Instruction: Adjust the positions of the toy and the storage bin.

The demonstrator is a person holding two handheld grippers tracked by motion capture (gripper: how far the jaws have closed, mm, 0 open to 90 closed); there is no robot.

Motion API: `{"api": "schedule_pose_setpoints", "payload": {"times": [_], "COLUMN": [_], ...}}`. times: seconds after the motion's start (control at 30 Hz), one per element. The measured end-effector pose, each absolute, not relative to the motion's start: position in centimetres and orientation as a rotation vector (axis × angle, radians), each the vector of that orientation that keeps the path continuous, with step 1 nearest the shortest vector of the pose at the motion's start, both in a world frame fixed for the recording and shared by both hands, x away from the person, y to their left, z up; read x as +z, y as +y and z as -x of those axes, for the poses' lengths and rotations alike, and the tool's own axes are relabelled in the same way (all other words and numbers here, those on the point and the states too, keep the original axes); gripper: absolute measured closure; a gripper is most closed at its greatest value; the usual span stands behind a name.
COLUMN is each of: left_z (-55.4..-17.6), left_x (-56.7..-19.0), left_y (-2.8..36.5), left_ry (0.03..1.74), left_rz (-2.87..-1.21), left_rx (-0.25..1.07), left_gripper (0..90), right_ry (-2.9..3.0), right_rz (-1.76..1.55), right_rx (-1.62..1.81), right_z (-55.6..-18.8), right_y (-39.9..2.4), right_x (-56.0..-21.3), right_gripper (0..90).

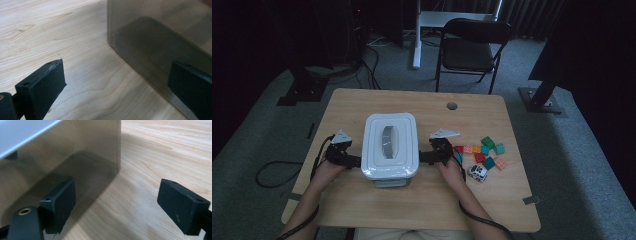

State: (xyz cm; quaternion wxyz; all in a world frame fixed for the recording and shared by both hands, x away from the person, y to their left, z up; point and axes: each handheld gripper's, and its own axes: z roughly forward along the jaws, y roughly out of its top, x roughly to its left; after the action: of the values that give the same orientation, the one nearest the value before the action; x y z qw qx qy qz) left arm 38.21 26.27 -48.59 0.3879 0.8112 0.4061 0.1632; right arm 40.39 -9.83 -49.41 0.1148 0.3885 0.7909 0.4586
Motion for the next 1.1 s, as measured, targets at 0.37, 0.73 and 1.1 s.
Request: {"api": "schedule_pose_setpoints", "payload": {"times": [0.37, 0.73, 1.1], "left_z": [-37.9, -36.6, -35.8], "left_x": [-48.6, -48.4, -48.1], "left_y": [24.0, 20.9, 18.3], "left_ry": [0.994, 0.901, 0.824], "left_rz": [-2.074, -2.133, -2.180], "left_rx": [0.383, 0.362, 0.325], "left_gripper": [2.0, 2.0, 2.0], "right_ry": [2.343, 2.342, 2.295], "right_rz": [-1.113, -1.095, -1.124], "right_rx": [1.312, 1.270, 1.273], "right_z": [-38.4, -36.1, -34.0], "right_y": [-12.0, -14.9, -17.5], "right_x": [-49.0, -48.5, -48.7], "right_gripper": [17.0, 17.0, 17.0]}}
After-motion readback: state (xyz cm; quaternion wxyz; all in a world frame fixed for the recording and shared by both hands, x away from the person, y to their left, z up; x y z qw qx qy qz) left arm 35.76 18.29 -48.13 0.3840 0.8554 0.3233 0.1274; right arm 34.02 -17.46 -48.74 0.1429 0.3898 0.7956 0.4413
